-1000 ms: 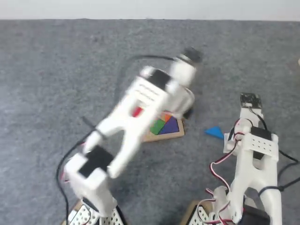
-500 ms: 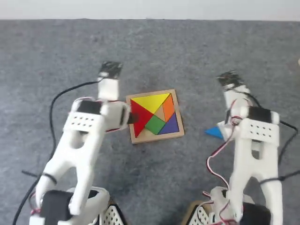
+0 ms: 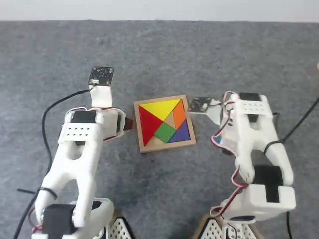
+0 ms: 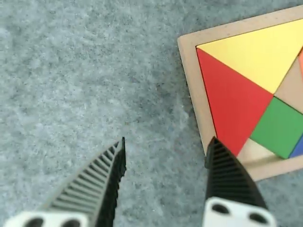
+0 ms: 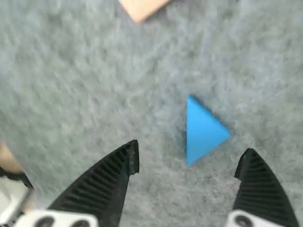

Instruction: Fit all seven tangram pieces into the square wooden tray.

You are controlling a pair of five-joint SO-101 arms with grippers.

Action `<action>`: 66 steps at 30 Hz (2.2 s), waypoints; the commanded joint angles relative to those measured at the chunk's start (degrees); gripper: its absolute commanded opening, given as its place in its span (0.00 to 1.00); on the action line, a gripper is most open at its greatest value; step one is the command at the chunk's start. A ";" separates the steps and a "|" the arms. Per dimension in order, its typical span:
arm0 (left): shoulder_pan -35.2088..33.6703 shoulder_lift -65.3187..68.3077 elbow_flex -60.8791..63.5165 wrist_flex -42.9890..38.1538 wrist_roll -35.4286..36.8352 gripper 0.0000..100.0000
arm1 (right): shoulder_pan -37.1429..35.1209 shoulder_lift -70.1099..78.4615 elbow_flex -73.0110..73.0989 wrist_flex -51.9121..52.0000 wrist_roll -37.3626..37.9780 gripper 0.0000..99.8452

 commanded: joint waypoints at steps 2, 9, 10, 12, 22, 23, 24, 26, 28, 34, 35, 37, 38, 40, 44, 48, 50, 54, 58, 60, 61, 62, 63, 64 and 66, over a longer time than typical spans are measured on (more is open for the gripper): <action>-0.18 -2.37 -0.40 -0.97 -1.05 0.27 | 2.68 -0.04 0.97 -5.49 6.33 0.33; -0.18 -2.37 -0.40 -0.97 -1.76 0.27 | 3.30 0.31 5.19 -11.38 10.55 0.33; -0.18 -2.37 -0.40 -0.97 -1.76 0.27 | 3.03 0.31 5.80 -12.26 10.55 0.33; -0.18 -2.37 -0.31 -0.97 -1.76 0.27 | 2.95 0.31 7.30 -14.46 10.46 0.33; -0.09 -2.37 -0.31 -0.88 -1.85 0.27 | 1.71 -0.04 11.87 -22.46 10.29 0.33; -0.09 -2.37 -0.31 -0.88 -1.85 0.27 | 1.71 -0.04 11.87 -22.55 10.29 0.33; -0.09 -2.37 -0.31 -0.88 -1.85 0.27 | 1.63 -0.04 11.87 -22.55 10.29 0.33; -0.09 -2.37 -0.22 -0.88 -1.85 0.27 | 1.10 -0.13 11.87 -22.37 10.20 0.33; -0.09 -2.37 -0.22 -0.88 -1.85 0.27 | 0.92 -0.22 11.96 -22.37 10.20 0.33; -0.09 -2.37 -0.22 -0.88 -1.85 0.27 | 0.22 -0.22 11.78 -20.70 10.02 0.28; -0.09 -2.37 -0.13 -0.88 -1.85 0.27 | -0.31 -0.22 11.78 -20.62 9.67 0.26; -0.09 -2.37 -0.13 -0.88 -1.85 0.27 | -1.10 -0.13 11.78 -20.09 9.14 0.20; -0.09 -2.37 -0.13 -0.88 -1.85 0.27 | -1.54 -0.13 11.78 -19.82 9.14 0.19; -0.09 -2.37 -0.13 -0.88 -1.85 0.27 | -2.07 -0.22 11.78 -19.82 9.05 0.17; -0.09 -2.37 -0.13 -0.88 -1.85 0.27 | -2.68 -0.22 11.78 -19.82 9.05 0.17; -0.09 -2.37 -0.13 -0.88 -1.85 0.27 | -2.07 -0.22 11.78 -19.82 9.05 0.17; -0.09 -2.37 -0.13 -0.88 -1.85 0.27 | -0.92 -0.31 11.78 -19.82 9.05 0.17; -0.09 -2.37 -0.13 -0.88 -1.85 0.27 | 1.36 -0.22 11.16 -19.82 9.05 0.27; -0.09 -2.37 -0.13 -0.88 -1.85 0.27 | 1.19 -0.22 11.08 -18.51 9.23 0.35; -0.09 -2.37 -0.13 -0.88 -1.85 0.27 | 0.57 -0.22 10.99 -18.24 9.32 0.28; -0.09 -2.37 -0.13 -0.88 -1.85 0.27 | 0.40 -0.13 10.90 -18.33 9.32 0.25; -0.09 -2.37 -0.13 -0.88 -1.85 0.27 | 0.13 -0.13 10.90 -18.33 9.32 0.22; -0.09 -2.37 -0.13 -0.88 -1.85 0.27 | 0.04 -0.13 10.90 -18.24 9.32 0.20; -0.09 -2.37 -0.13 -0.88 -1.85 0.27 | -0.04 -0.13 10.90 -18.24 9.32 0.19; -0.09 -2.37 -0.13 -0.88 -1.85 0.27 | -0.04 -0.13 10.90 -18.24 9.14 0.18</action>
